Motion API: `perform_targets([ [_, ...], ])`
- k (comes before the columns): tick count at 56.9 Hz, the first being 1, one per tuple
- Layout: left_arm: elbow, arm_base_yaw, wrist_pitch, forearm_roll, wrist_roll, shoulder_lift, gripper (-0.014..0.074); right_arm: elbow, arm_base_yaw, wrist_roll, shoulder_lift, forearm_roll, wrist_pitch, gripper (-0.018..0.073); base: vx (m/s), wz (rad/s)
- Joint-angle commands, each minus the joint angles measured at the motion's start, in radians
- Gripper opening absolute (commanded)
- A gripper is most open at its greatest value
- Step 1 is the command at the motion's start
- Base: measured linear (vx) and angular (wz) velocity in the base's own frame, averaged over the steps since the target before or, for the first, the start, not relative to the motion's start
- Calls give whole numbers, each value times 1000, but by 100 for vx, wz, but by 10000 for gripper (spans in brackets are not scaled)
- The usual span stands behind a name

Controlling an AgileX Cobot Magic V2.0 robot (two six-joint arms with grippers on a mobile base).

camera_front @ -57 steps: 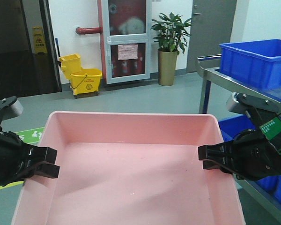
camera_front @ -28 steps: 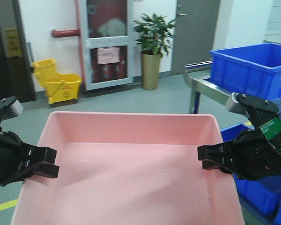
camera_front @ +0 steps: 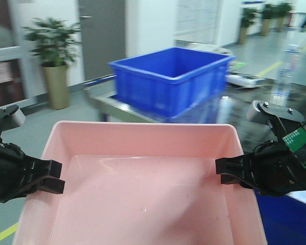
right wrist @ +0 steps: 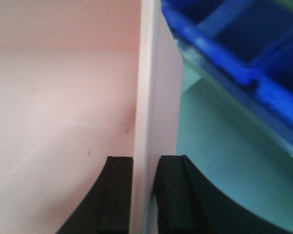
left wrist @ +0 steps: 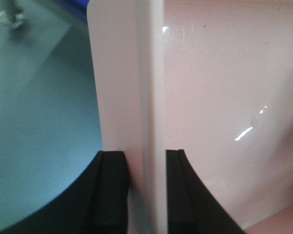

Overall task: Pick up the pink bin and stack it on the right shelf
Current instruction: 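Carry the pink bin with both grippers toward the metal table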

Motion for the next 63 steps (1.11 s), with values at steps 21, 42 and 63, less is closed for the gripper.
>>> perform_targets([
  [21,-30,-4,-30,-94,8,-37,-5,-37,-7,-10,-34,37,-90,-8,33,-78],
  [42,-30,-4,-30,-94,8,-37,-5,-37,-7,-10,-34,37,-90,-8,30,-52],
  [63,-30,-4,-30,-94,8,-37,-5,-37,-7,-10,-34,37,-90,-8,25,-45],
])
